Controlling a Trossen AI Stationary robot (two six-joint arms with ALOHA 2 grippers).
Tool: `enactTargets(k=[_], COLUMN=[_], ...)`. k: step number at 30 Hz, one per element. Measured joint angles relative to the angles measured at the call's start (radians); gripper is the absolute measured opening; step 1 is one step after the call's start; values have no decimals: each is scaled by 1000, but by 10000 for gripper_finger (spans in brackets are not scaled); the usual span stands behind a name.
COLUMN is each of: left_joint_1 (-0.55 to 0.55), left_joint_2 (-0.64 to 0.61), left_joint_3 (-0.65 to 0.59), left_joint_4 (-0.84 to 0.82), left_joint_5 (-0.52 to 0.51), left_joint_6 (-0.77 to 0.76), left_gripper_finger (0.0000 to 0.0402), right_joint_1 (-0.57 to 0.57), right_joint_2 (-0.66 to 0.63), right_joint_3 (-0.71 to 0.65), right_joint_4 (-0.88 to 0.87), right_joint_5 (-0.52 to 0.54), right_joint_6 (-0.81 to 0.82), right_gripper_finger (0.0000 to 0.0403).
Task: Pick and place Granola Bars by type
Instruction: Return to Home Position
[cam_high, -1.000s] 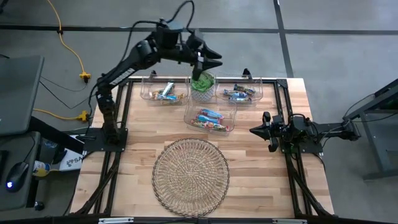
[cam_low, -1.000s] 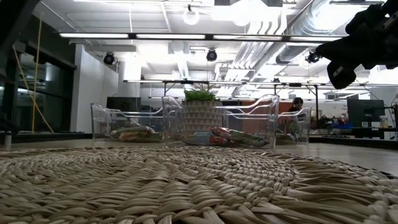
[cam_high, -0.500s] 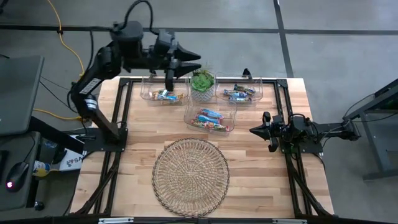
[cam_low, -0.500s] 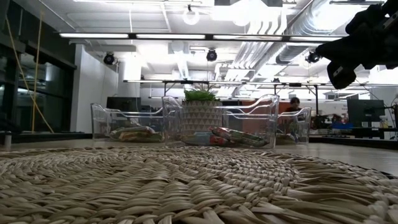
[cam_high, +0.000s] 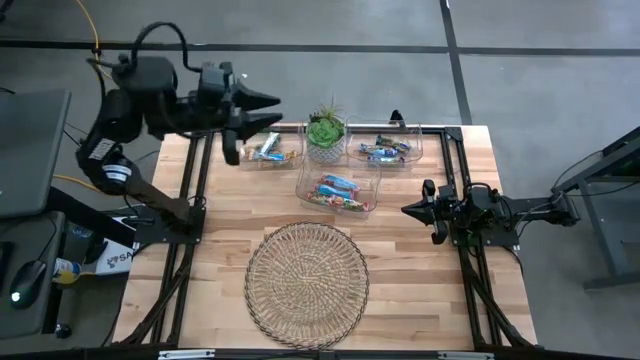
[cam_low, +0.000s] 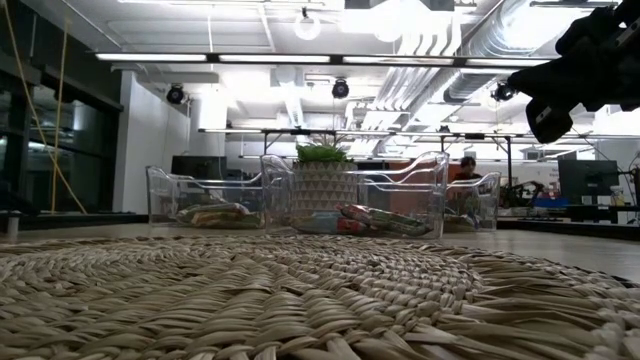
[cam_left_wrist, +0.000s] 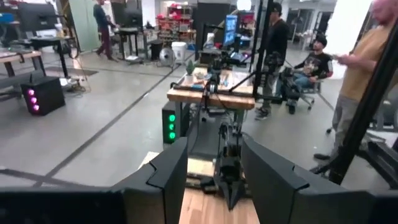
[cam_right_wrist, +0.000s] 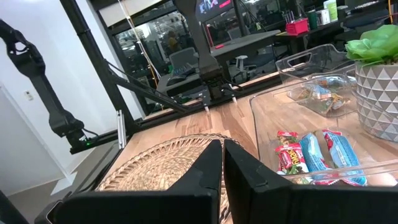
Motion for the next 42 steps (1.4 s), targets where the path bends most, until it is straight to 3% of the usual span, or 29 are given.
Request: enactTargets(k=[6,16,24,30,37,42], left_joint_1=[-5,-5,-5,-5,-5,-5], left_joint_2=[-133,-484,-797,-1006,-1142,-1247], left_joint_3=[-228,-867,-1272,-1502,-1712,-1833], left_joint_4=[47,483,704,719,717,821], left_joint_5=[-51,-57,-112,-169,-162,-153], left_joint_6=[-28,-106,-154,-220,-296,-310], left_gripper_finger=[147,147,147,147,147,147], right_joint_1=[0,0,0,0,0,0], right_joint_2=[0,0,0,0,0,0], right_joint_3=[0,0,0,0,0,0], right_joint_4=[0,0,0,0,0,0], right_joint_5=[0,0,0,0,0,0], right_joint_6=[0,0,0,0,0,0], right_gripper_finger=[0,0,0,0,0,0])
